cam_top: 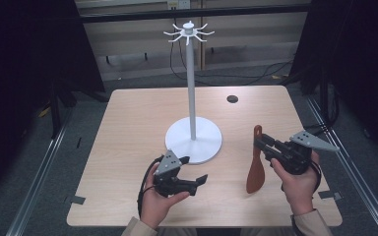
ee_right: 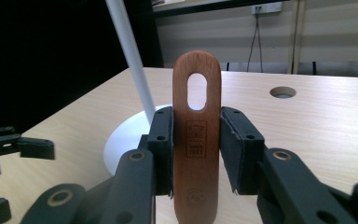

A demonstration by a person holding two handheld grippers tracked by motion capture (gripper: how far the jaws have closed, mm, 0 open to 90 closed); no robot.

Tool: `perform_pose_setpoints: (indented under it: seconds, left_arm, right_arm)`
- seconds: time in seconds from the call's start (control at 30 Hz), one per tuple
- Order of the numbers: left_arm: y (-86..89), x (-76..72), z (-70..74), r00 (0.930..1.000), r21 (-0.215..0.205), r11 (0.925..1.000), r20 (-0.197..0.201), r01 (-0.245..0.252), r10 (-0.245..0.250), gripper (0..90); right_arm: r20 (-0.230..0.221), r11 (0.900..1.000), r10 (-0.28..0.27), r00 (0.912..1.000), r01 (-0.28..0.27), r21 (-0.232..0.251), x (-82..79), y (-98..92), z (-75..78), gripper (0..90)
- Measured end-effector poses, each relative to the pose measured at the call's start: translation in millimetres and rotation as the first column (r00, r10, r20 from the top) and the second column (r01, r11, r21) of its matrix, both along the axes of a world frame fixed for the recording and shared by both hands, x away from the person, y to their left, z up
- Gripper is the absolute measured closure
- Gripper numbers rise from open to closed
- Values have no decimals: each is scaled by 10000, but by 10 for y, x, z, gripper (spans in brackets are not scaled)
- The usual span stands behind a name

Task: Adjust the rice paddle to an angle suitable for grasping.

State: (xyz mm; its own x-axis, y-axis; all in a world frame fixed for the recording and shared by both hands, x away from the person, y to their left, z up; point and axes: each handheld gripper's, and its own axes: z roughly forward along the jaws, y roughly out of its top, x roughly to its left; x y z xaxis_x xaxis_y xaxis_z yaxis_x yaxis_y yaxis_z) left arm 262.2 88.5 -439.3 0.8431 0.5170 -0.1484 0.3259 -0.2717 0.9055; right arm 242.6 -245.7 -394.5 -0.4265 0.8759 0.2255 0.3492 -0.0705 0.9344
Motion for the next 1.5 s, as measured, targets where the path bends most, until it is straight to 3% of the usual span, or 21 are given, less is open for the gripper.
perform_pose_setpoints:
  seconds: [0.1,0.17,0.33,0.43,0.47,0.6,0.67,0.7,0.77,0.8,0.97,1.03,1.17,1.33,1.5]
  left_arm:
    - [-149,2,51,9999,-281,9996,121,33,-30,170]
    - [-247,16,83,9996,-686,9974,161,229,-219,202]
    - [-454,29,189,9974,-1011,9935,545,515,-462,312]
    - [-584,75,267,9975,-1281,9902,489,564,-505,410]
    - [-607,81,284,9975,-1224,9911,520,531,-470,459]
    - [-700,102,326,9967,-1173,9918,690,499,-420,522]
    - [-714,125,330,9972,-1511,9872,624,513,-423,563]
    - [-708,129,332,9968,-1563,9866,707,467,-360,599]
    - [-690,137,332,9977,-1688,9846,579,457,-364,795]
    - [-678,144,334,9975,-1633,9857,641,408,-307,818]
    - [-622,167,385,9963,-1502,9871,728,556,-450,826]
    - [-573,175,410,9965,-1482,9878,752,483,-375,826]
    - [-474,208,448,9967,-1547,9874,784,328,-208,826]
    - [-396,230,493,9970,-1494,9886,767,187,-73,825]
    - [-371,263,540,9970,-1371,9904,771,172,-66,825]
  right_arm:
    - [240,9998,156,9996,-159,112,-11,56,58,669]
    - [482,9995,298,9984,-300,36,-35,127,117,669]
    - [713,9988,499,9962,-499,-23,-53,280,183,669]
    - [810,9982,606,9949,-604,-43,-59,389,215,668]
    - [807,9981,622,9948,-618,-74,-55,432,223,668]
    - [860,9970,779,9932,-776,-63,-46,537,247,668]
    - [834,9961,888,9926,-886,-63,-49,596,258,668]
    - [854,9957,920,9921,-920,-40,-54,615,260,668]
    - [924,9954,957,9911,-962,11,-59,652,270,668]
    - [988,9956,934,9907,-941,23,-61,664,278,668]
    - [1108,9931,1113,9876,-1147,247,-52,653,278,651]
    - [1367,9937,1049,9850,-1094,256,-61,614,269,528]
    - [1316,9934,1138,9848,-1145,-19,-79,498,188,463]
    - [860,9908,1201,9890,-1140,-728,-99,362,-42,360]
    - [362,9880,1160,9926,-1116,-1064,-118,247,-278,262]
